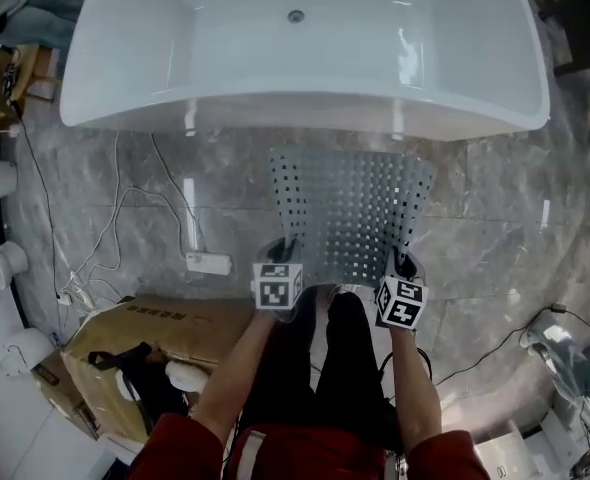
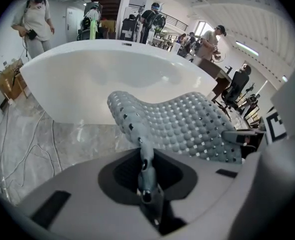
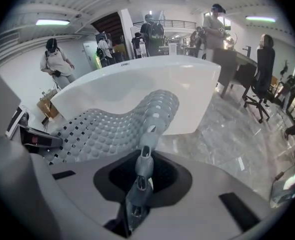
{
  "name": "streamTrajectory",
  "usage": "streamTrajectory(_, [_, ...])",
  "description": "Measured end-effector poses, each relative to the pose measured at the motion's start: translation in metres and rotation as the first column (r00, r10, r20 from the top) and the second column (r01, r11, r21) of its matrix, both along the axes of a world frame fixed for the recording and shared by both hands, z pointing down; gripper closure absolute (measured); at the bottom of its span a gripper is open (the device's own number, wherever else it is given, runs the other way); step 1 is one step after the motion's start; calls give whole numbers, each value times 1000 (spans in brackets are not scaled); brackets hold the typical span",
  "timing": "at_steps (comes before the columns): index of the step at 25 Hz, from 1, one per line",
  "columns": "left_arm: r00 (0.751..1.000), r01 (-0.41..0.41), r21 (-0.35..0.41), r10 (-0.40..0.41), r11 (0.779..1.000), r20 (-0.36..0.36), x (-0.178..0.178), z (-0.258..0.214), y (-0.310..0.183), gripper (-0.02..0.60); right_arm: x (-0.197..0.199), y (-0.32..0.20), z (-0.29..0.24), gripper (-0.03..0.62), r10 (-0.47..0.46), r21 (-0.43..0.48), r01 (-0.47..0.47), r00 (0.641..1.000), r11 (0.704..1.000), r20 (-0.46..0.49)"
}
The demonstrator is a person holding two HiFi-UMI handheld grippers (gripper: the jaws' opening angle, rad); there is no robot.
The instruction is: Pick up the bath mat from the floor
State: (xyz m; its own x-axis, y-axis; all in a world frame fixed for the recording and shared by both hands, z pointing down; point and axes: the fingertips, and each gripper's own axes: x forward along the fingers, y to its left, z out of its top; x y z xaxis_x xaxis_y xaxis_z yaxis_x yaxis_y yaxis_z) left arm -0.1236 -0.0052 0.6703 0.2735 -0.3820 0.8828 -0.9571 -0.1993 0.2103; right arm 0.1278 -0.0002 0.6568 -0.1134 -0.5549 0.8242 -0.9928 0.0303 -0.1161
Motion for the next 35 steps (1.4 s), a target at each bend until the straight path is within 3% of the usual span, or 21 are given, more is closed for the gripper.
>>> streamTrajectory(5, [1000, 4, 98, -6, 995, 18, 2, -88, -8, 520, 5, -6, -87, 537, 4, 92, -3, 1000, 996, -10])
streamTrajectory(9, [1000, 31, 196, -30, 980, -10, 12, -156, -37, 520, 12, -37, -153, 537, 6, 202, -2, 1000, 979, -23])
streamTrajectory(15, [999, 36, 347, -27, 937, -31, 34, -260, -88, 520, 36, -90, -255, 537, 7, 375, 25, 997, 927, -83])
streamTrajectory(19, [998, 53, 454, -33, 889, -53, 35, -325, -114, 522, 38, -120, -328, 538, 14, 502, 47, 993, 864, -116])
streamTrajectory(23, [998, 48, 590, -20, 806, -54, 36, -399, -134, 523, 32, -140, -407, 539, 19, 630, 82, 988, 772, -152])
streamTrajectory(29, [999, 43, 767, -15, 640, -43, 33, -502, -148, 523, 31, -148, -509, 539, 66, 783, 57, 990, 619, -125])
streamTrajectory(35, [999, 47, 883, -23, 466, -41, 35, -591, -159, 523, 38, -155, -588, 539, 107, 880, 6, 992, 475, -65])
